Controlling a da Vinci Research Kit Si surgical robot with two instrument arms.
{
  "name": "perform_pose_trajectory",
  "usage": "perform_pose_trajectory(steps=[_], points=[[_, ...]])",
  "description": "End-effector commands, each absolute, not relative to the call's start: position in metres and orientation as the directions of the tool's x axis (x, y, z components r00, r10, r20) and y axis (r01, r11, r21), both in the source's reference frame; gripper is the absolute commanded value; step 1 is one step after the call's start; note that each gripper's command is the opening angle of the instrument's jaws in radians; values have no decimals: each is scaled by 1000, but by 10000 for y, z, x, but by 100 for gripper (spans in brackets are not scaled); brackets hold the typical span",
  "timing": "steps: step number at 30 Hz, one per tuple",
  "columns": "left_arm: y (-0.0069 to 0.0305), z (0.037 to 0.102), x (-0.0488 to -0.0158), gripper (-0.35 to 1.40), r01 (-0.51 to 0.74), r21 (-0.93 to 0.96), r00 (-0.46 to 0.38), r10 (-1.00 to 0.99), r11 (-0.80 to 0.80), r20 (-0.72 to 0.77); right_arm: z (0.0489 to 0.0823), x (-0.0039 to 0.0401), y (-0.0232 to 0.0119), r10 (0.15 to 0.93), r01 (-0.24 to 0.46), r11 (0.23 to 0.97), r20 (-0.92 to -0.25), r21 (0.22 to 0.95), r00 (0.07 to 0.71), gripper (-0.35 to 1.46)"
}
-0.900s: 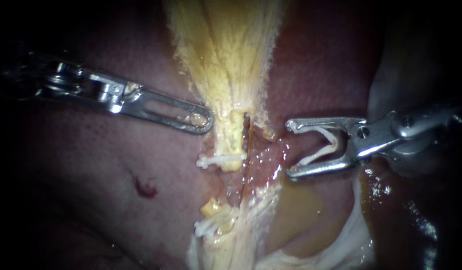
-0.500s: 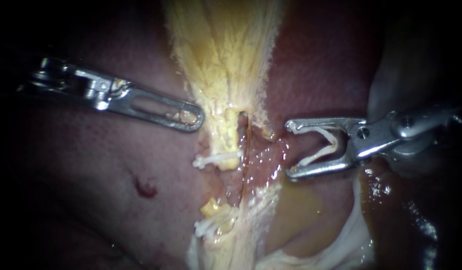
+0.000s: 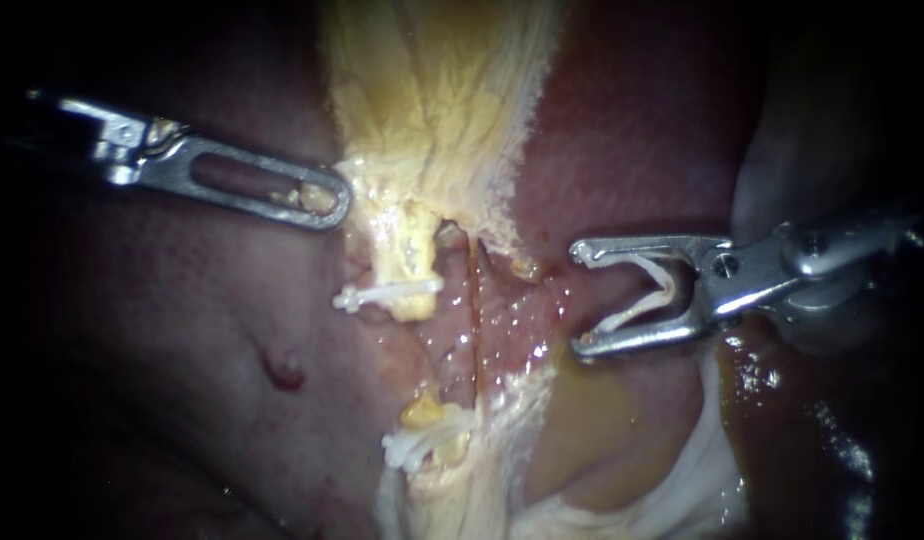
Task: Clipping first clip right tube
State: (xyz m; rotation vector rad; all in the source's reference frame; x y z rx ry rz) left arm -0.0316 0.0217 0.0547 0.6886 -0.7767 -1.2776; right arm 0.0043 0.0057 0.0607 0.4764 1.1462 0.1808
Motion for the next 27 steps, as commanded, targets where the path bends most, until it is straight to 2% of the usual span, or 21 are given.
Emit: perform_pose_trajectory(steps=[1, 9, 22, 27], points=[[217, 547, -315, -35, 561, 811, 113, -986, 164, 122, 608, 43, 56, 376, 105, 886, -831, 452, 410, 50], [216, 548, -315, -35, 562, 811, 112, -986, 164, 122, 631, 63, 33, 359, 135, 886, -839, 445, 409, 50], [215, 549, -315, -35, 562, 811, 113, -986, 165, 123, 698, 101, -1, 428, 135, 840, -796, 525, 429, 50], [215, 549, -315, -35, 562, 811, 113, -986, 165, 123, 711, 115, -6, 473, 143, 814, -784, 564, 403, 50]])
